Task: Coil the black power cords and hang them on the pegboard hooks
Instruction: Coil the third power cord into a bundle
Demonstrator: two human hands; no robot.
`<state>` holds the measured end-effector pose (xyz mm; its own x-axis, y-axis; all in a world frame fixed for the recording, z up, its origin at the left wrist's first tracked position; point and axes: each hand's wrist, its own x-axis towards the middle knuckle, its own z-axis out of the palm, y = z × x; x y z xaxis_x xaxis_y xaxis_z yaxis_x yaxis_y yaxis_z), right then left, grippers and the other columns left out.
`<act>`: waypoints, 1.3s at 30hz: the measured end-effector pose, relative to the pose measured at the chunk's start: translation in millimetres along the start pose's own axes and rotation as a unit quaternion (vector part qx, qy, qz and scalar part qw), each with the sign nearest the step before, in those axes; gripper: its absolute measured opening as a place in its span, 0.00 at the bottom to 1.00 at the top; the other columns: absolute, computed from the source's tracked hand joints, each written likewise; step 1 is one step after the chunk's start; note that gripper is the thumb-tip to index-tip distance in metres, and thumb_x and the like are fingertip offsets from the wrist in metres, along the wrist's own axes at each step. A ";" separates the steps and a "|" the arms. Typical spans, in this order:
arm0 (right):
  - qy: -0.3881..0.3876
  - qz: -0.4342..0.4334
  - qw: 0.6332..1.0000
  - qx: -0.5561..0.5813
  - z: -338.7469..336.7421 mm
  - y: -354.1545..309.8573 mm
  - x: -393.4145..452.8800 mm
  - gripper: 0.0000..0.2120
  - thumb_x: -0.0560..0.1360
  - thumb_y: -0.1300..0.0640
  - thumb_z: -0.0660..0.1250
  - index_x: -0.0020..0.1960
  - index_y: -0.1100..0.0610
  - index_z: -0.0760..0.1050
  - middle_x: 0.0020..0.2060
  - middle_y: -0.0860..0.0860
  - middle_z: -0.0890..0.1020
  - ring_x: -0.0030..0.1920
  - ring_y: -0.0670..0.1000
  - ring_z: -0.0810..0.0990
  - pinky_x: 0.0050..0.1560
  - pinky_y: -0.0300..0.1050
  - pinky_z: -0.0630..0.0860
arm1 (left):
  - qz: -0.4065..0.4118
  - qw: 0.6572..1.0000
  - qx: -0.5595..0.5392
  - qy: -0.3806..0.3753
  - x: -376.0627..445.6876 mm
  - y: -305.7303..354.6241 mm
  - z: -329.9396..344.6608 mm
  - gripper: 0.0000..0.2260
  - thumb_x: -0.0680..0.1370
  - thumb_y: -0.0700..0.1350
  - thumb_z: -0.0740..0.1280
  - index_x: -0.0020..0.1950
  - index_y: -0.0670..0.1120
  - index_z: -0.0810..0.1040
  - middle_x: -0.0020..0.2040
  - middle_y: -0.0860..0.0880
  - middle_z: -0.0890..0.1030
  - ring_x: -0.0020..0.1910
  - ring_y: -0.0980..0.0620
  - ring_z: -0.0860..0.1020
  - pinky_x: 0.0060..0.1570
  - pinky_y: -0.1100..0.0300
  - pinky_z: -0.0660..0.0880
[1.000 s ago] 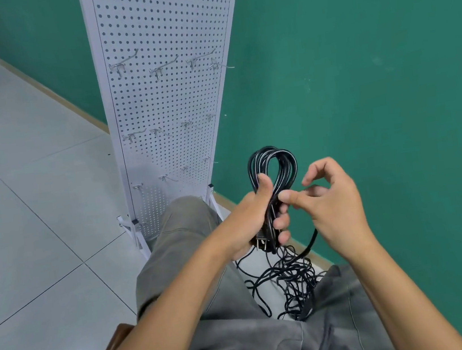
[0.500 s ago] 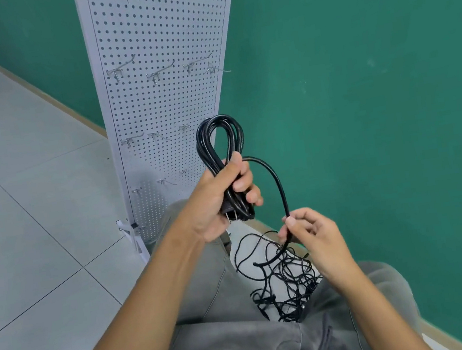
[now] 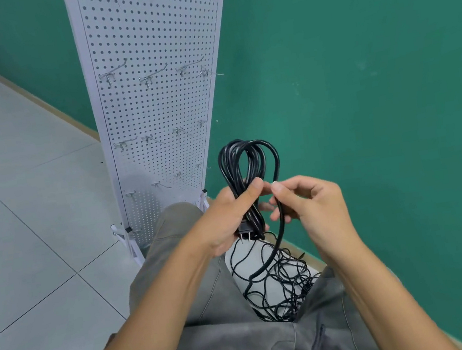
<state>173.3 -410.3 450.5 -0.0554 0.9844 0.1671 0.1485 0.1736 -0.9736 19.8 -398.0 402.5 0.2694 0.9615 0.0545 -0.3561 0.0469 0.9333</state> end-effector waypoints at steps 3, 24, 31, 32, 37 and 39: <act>-0.013 0.061 0.998 0.001 0.9 -5.8 4.6 0.06 0.77 0.63 0.73 0.44 0.66 0.83 0.34 0.58 0.84 0.31 0.51 0.83 0.30 0.38 0.74 | -0.008 1.000 -0.018 -0.012 -1.1 -2.2 9.1 0.18 0.82 0.56 0.64 0.60 0.44 0.82 0.38 0.50 0.75 0.39 0.52 0.80 0.41 0.56 0.76; 0.044 0.149 0.988 0.005 28.6 9.0 9.6 0.44 0.56 0.24 0.75 0.60 0.54 0.72 0.56 0.53 0.84 0.53 0.49 0.86 0.57 0.53 0.82 | 0.021 0.973 -0.225 -0.036 -6.0 11.3 26.1 0.23 0.83 0.54 0.58 0.72 0.44 0.77 0.65 0.45 0.83 0.62 0.57 0.82 0.56 0.58 0.80; -0.085 0.143 0.985 0.055 31.0 22.4 -3.9 0.33 0.75 0.30 0.57 0.66 0.54 0.74 0.55 0.52 0.86 0.51 0.52 0.86 0.51 0.54 0.84 | 0.060 0.936 -0.335 0.086 2.1 17.2 11.3 0.11 0.76 0.54 0.65 0.41 0.47 0.78 0.42 0.51 0.84 0.46 0.51 0.86 0.57 0.49 0.81; -0.111 0.136 0.983 0.049 30.2 25.9 -7.1 0.32 0.77 0.31 0.56 0.65 0.55 0.75 0.53 0.54 0.86 0.48 0.54 0.85 0.50 0.52 0.83 | 0.067 0.931 -0.344 0.104 2.8 19.5 5.2 0.12 0.75 0.54 0.66 0.41 0.47 0.75 0.36 0.52 0.81 0.39 0.52 0.84 0.51 0.52 0.82; -0.174 0.133 0.975 0.031 18.7 50.4 -25.5 0.25 0.80 0.38 0.64 0.60 0.59 0.75 0.36 0.54 0.79 0.41 0.53 0.78 0.58 0.50 0.74 | 0.101 0.922 -0.329 0.179 5.1 33.8 -21.0 0.15 0.83 0.56 0.61 0.41 0.48 0.70 0.30 0.55 0.68 0.28 0.56 0.72 0.36 0.59 0.79; -0.197 0.135 0.971 0.018 11.6 57.6 -30.5 0.19 0.78 0.42 0.67 0.56 0.59 0.77 0.36 0.53 0.78 0.42 0.52 0.79 0.63 0.51 0.72 | 0.113 0.919 -0.316 0.206 4.8 36.8 -28.1 0.16 0.84 0.56 0.61 0.41 0.48 0.69 0.30 0.54 0.67 0.27 0.56 0.70 0.35 0.59 0.78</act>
<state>172.1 -430.7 387.6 -0.3928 0.9055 -0.1608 0.1762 -0.0975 -0.9795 -17.2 -384.1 427.1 -0.1897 0.9811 -0.0390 -0.8448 -0.1428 0.5157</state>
